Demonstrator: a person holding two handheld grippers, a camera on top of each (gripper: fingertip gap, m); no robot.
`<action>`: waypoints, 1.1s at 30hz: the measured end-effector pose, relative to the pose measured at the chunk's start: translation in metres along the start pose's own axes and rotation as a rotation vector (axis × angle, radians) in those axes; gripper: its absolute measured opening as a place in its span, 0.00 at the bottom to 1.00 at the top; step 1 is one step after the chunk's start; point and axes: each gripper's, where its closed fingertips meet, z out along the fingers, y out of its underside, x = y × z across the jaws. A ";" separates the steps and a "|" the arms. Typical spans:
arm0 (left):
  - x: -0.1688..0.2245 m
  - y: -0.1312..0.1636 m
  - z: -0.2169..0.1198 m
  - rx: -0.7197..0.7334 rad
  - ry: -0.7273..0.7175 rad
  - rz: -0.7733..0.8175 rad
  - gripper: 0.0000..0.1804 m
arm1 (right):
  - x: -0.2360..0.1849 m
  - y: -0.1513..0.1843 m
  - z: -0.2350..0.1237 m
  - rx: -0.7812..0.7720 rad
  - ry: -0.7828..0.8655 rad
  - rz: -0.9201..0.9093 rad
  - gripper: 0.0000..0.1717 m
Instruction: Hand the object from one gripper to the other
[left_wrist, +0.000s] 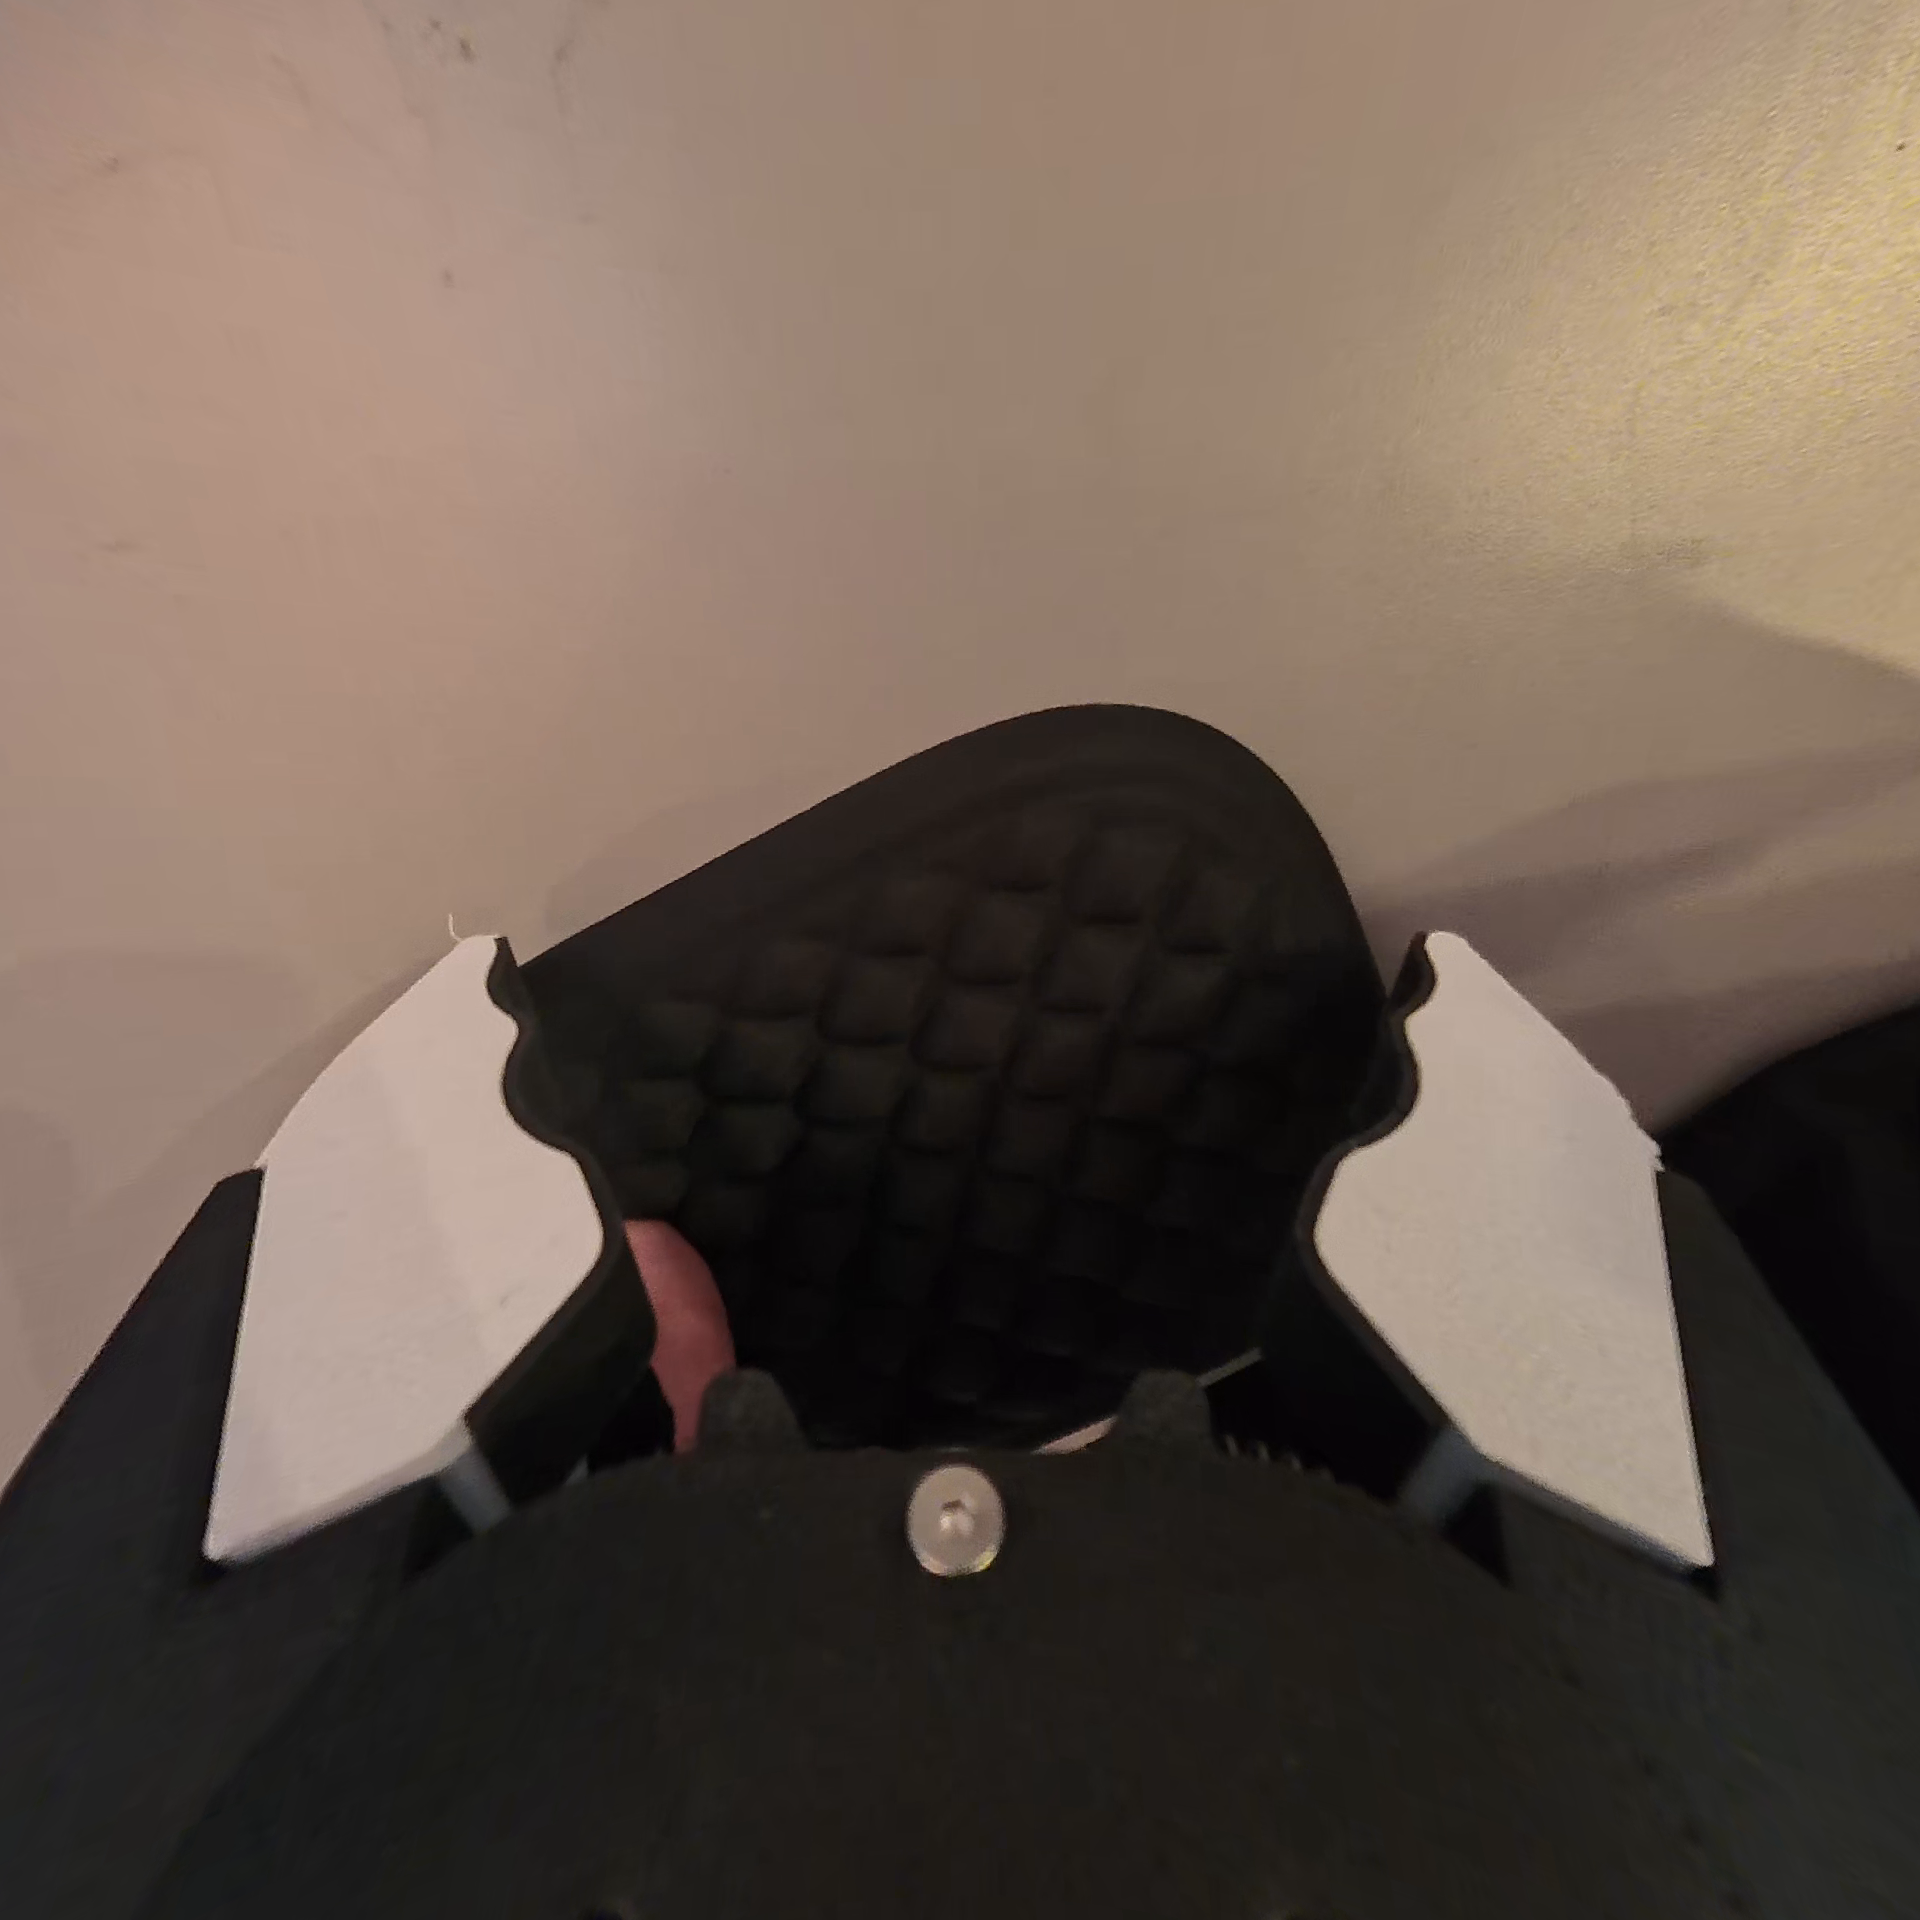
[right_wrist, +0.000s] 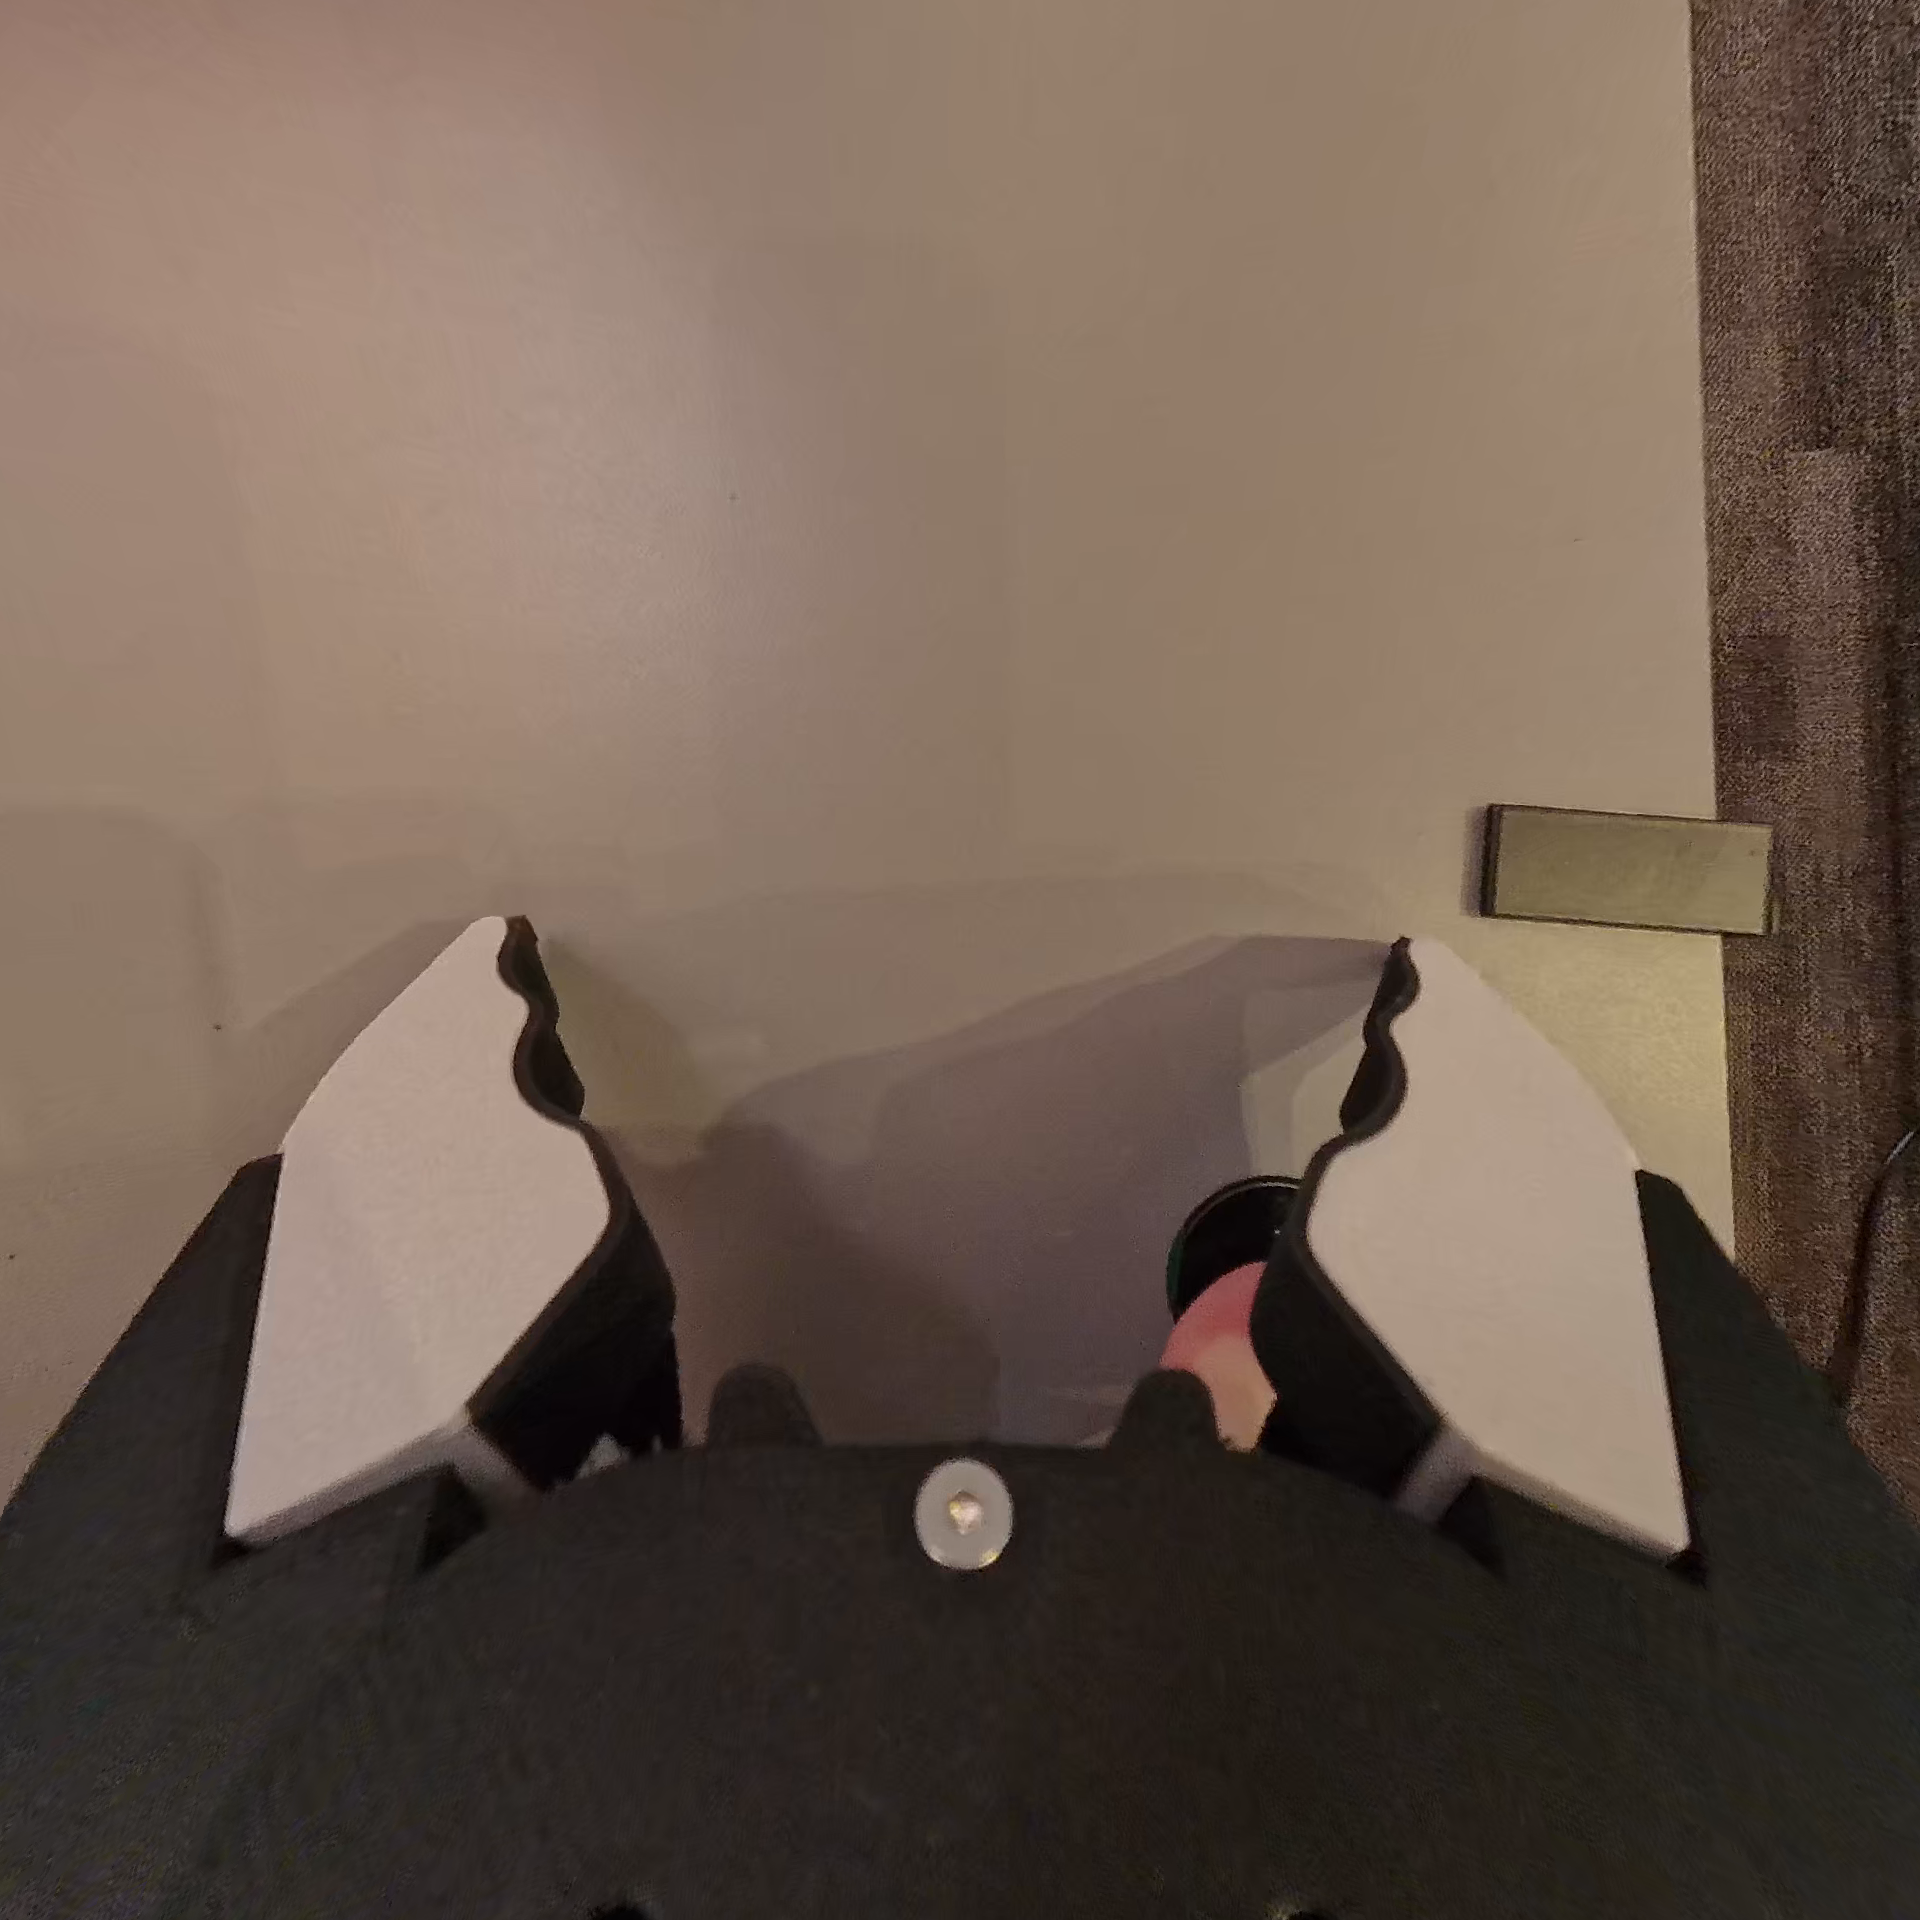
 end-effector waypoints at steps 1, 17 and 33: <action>0.000 0.000 -0.001 -0.002 -0.002 0.005 0.81 | 0.001 -0.001 -0.001 0.004 0.001 0.005 0.81; 0.002 -0.009 -0.019 0.025 -0.038 0.022 0.81 | 0.002 -0.015 -0.017 0.012 0.008 0.034 0.81; 0.004 -0.013 -0.039 0.036 -0.050 0.065 0.82 | -0.001 -0.022 -0.032 -0.002 0.023 -0.003 0.83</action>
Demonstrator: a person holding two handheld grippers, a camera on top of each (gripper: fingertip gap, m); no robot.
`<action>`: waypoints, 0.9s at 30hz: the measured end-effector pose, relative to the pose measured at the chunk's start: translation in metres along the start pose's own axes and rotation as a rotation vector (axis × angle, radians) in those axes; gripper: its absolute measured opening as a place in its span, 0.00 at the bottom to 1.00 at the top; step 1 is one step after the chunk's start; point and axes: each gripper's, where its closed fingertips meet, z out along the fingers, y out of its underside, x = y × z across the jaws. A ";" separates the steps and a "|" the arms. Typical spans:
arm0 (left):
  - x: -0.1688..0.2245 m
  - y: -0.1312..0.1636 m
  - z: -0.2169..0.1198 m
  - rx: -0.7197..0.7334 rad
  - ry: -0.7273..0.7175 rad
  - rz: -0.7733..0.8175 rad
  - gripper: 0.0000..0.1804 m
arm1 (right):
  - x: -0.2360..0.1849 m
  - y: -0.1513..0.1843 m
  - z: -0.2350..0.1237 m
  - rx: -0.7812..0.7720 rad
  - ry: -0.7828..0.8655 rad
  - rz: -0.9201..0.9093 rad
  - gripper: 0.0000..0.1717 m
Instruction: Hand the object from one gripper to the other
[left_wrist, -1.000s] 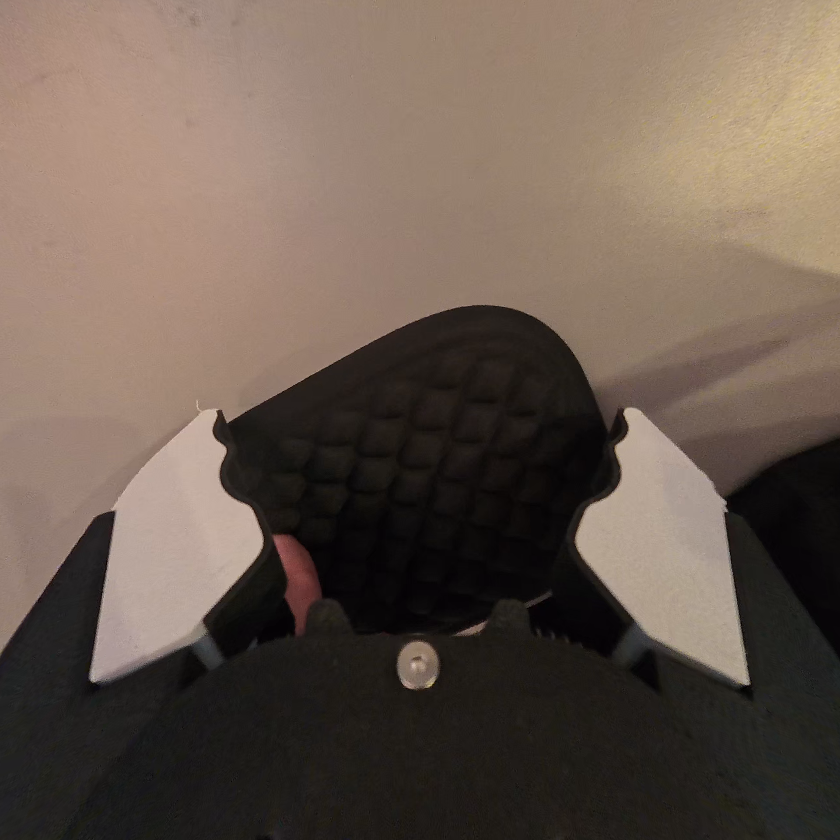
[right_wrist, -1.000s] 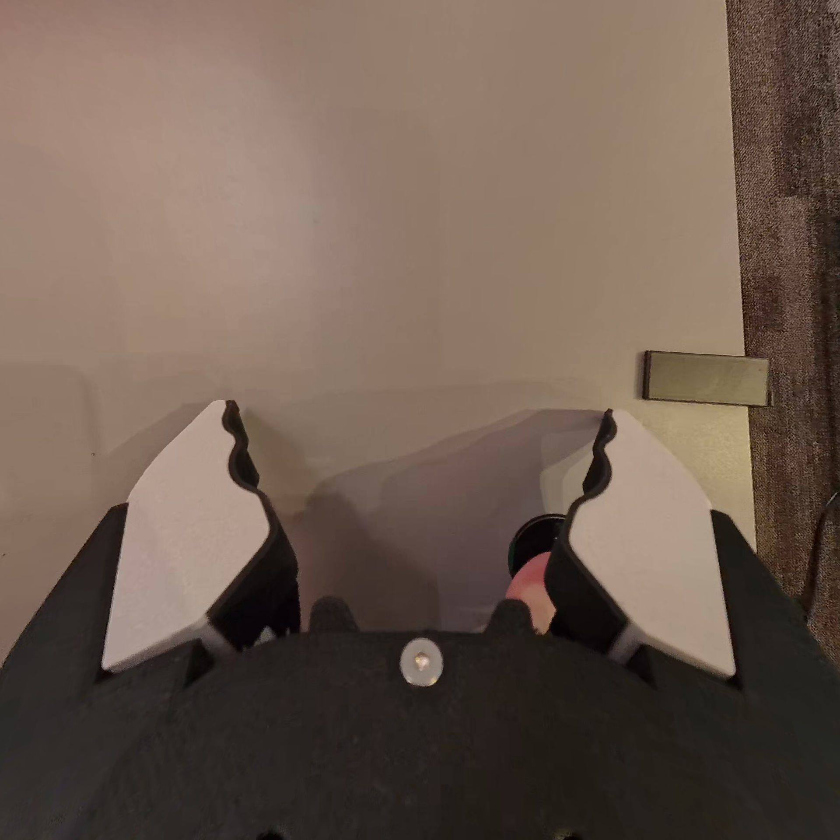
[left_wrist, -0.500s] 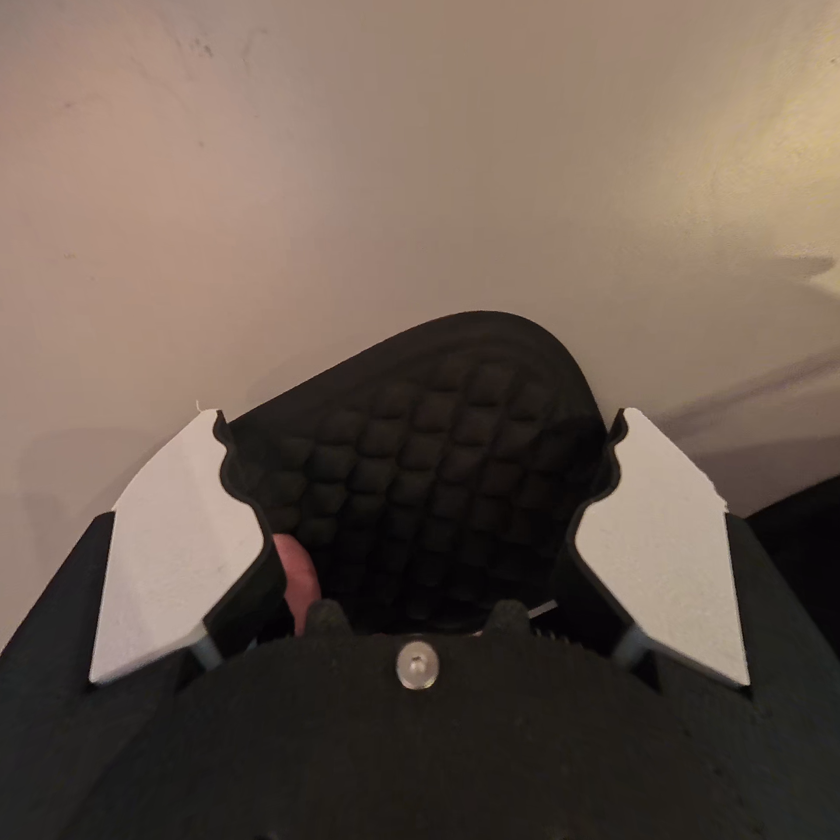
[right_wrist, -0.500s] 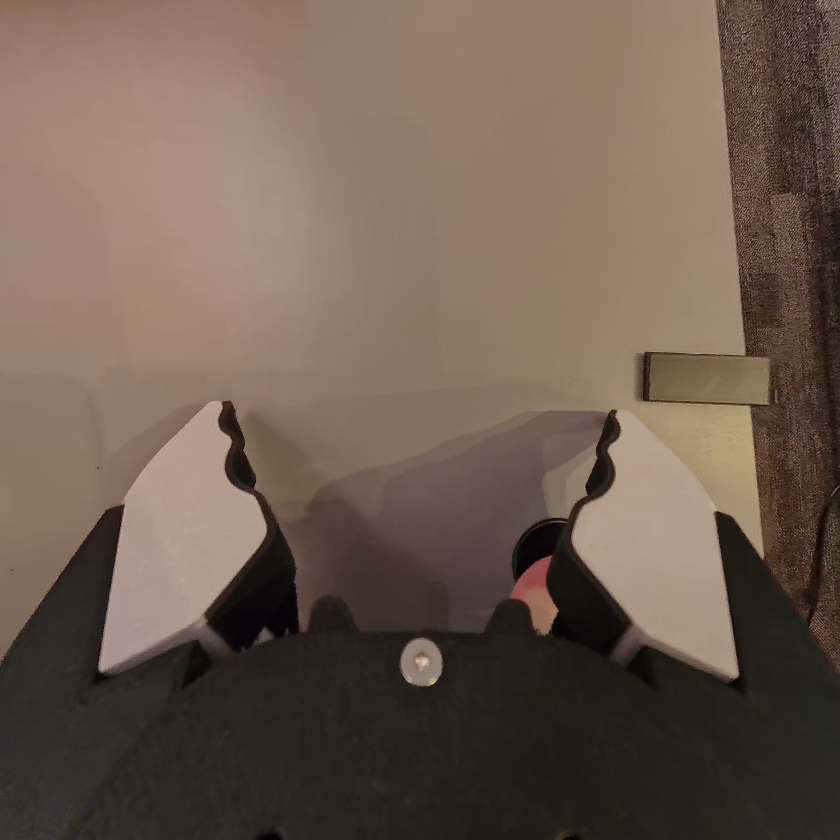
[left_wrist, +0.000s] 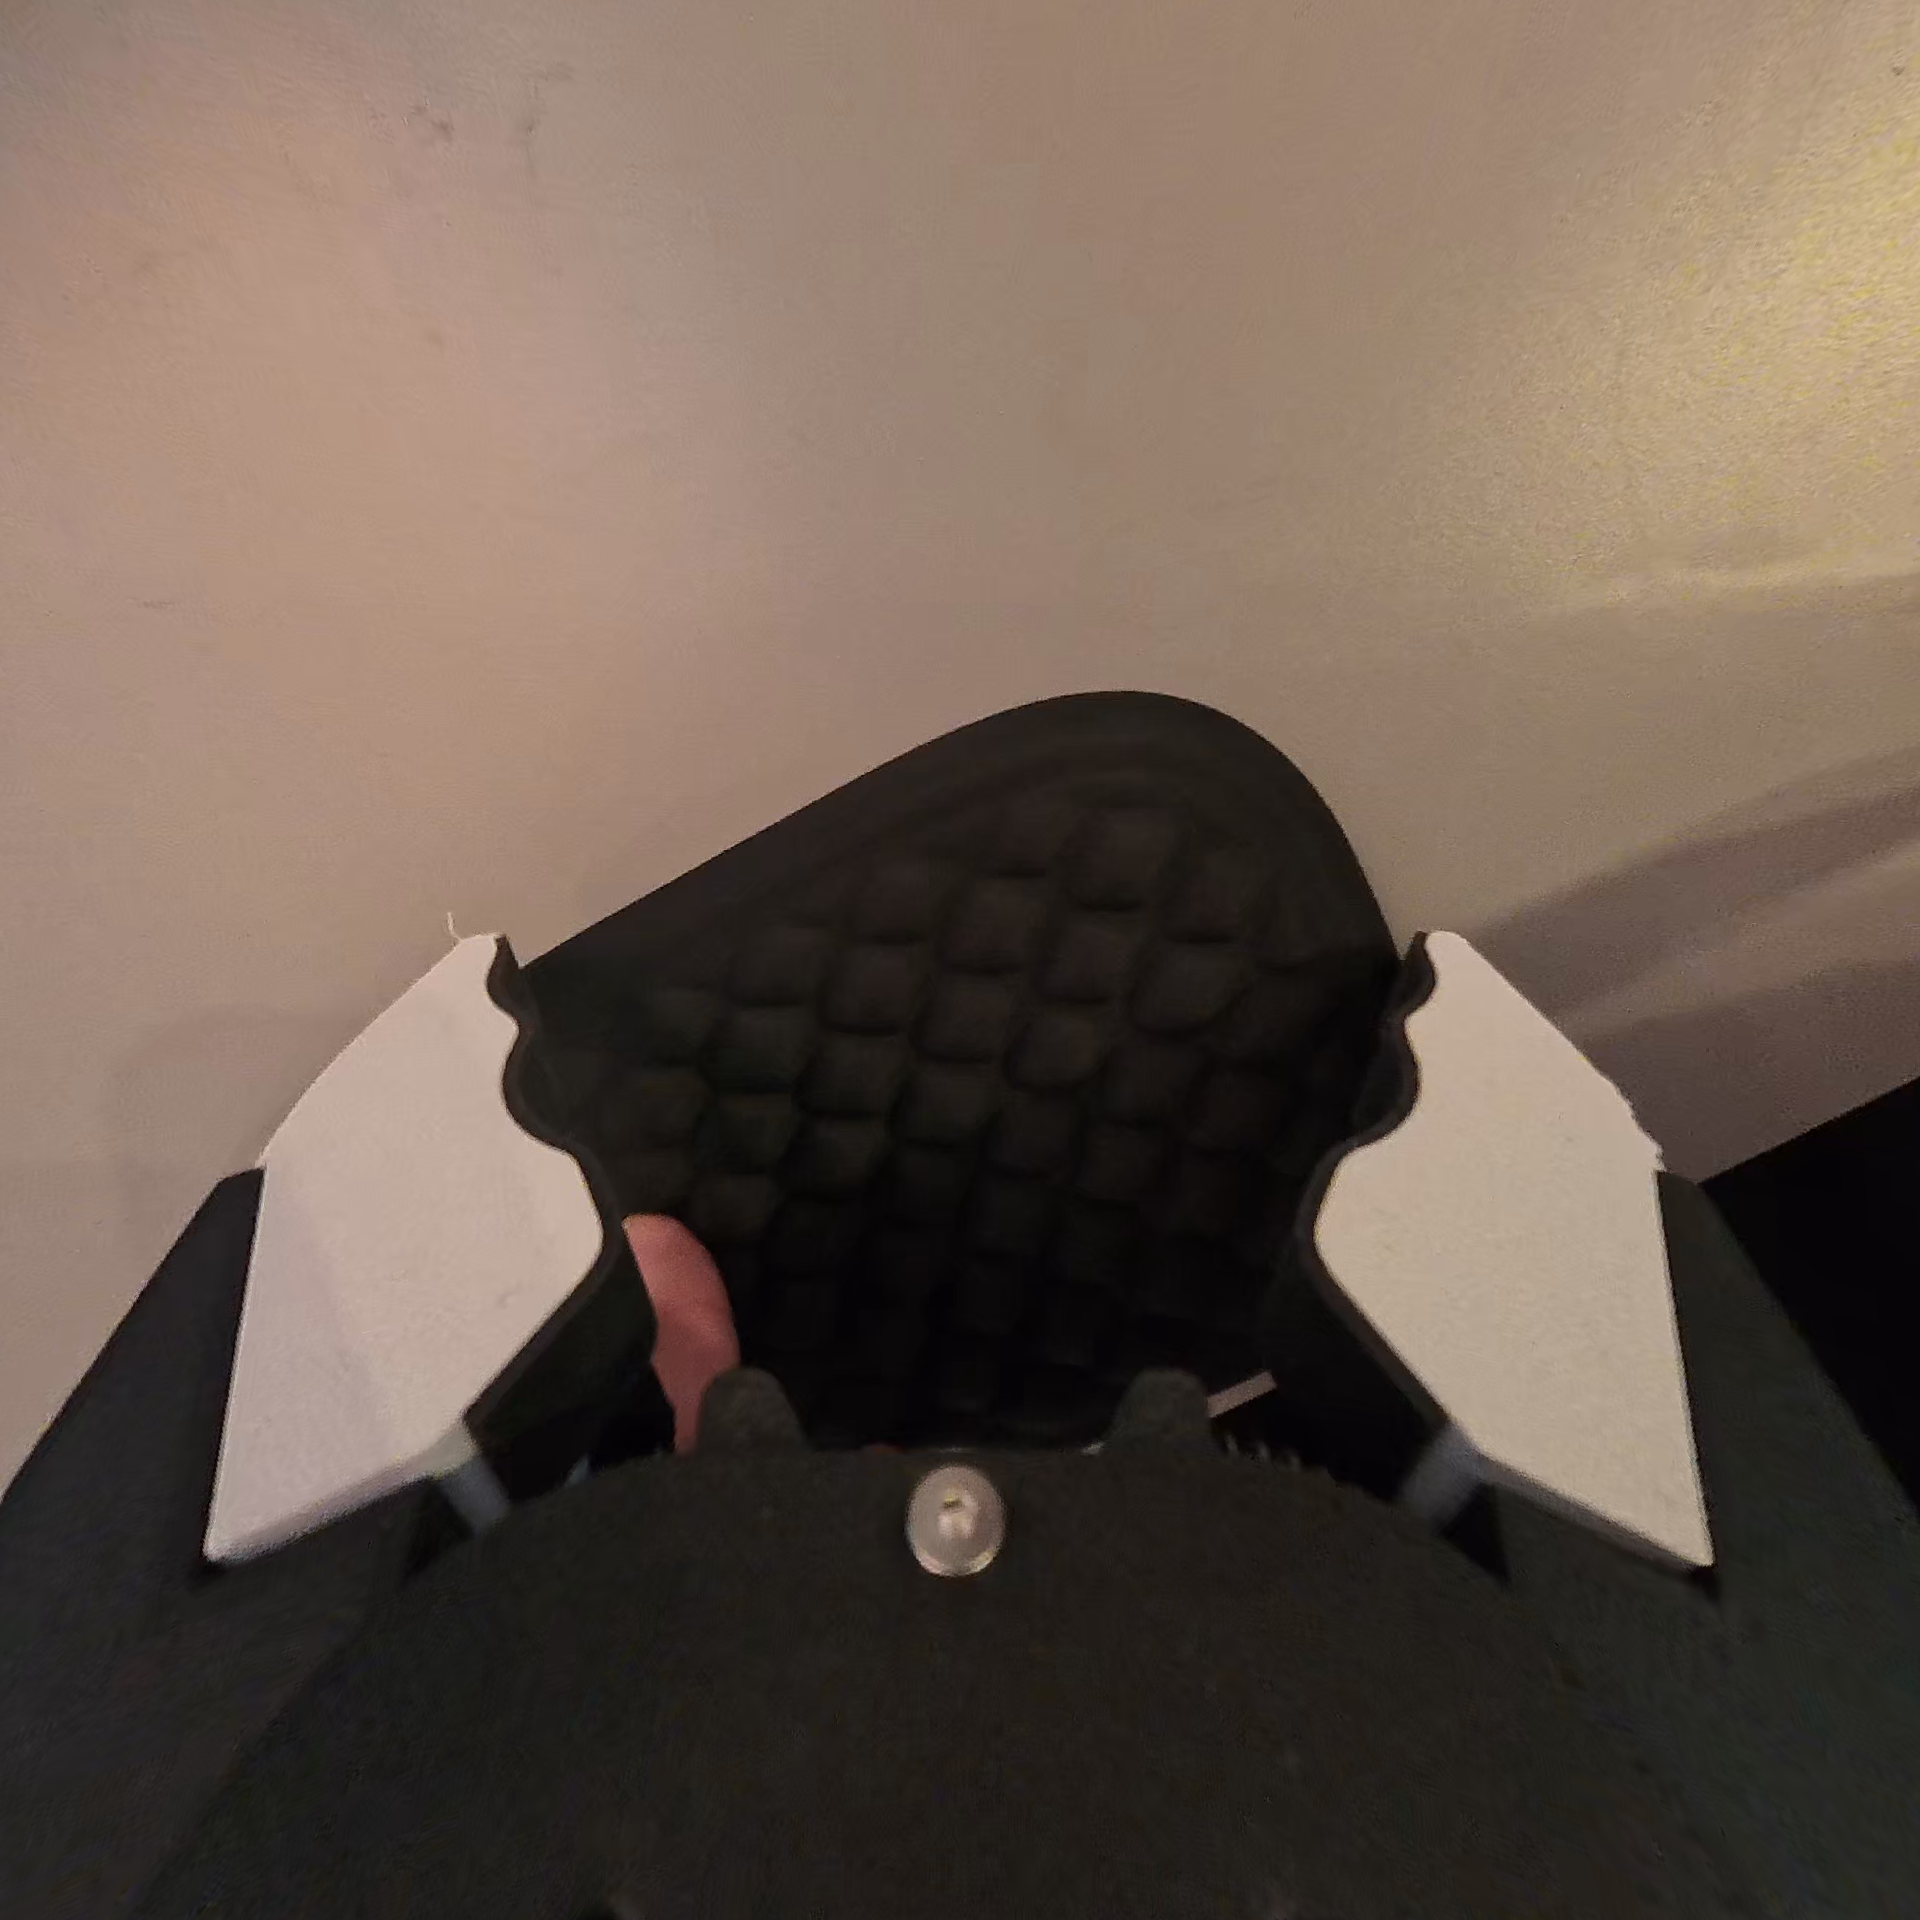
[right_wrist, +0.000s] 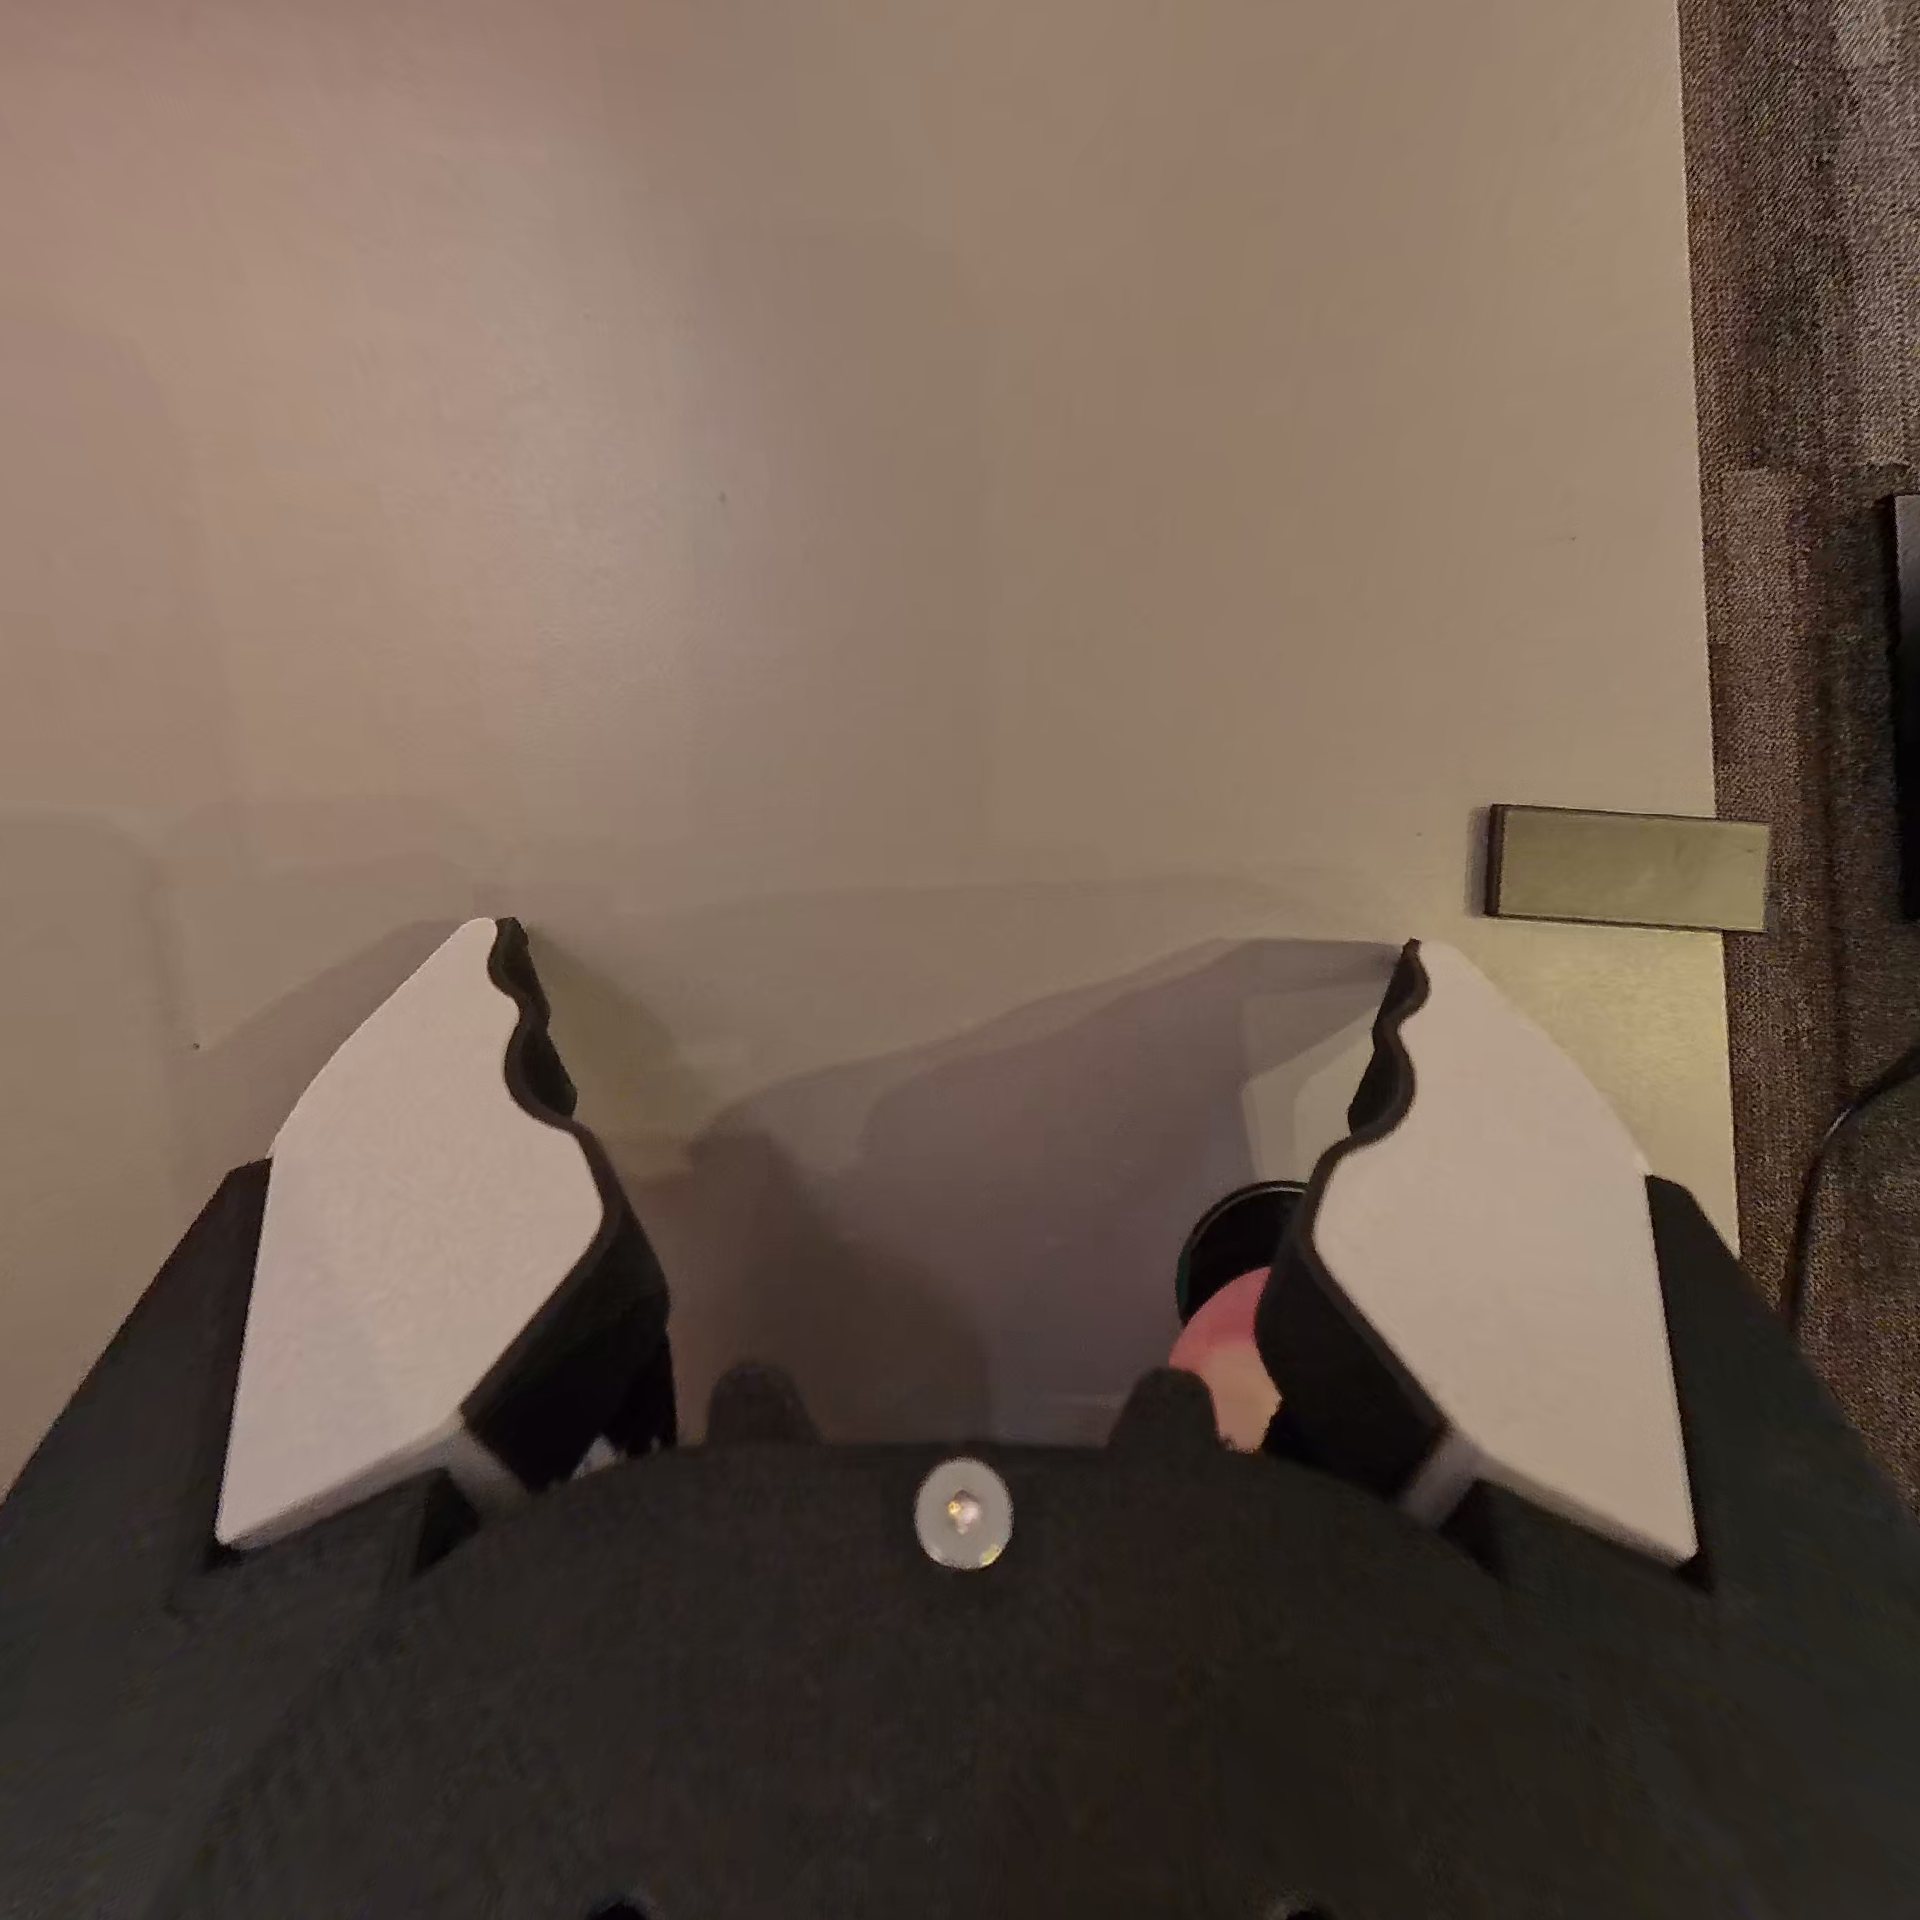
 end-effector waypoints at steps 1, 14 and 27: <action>0.001 0.000 -0.001 -0.004 0.000 0.005 0.81 | 0.000 -0.001 -0.001 0.000 0.001 0.000 0.83; 0.002 -0.005 -0.015 -0.026 0.005 0.032 0.82 | 0.001 -0.011 -0.014 -0.009 0.004 0.000 0.83; 0.002 -0.011 -0.029 -0.037 0.019 0.040 0.82 | 0.000 -0.020 -0.028 -0.012 0.002 -0.001 0.84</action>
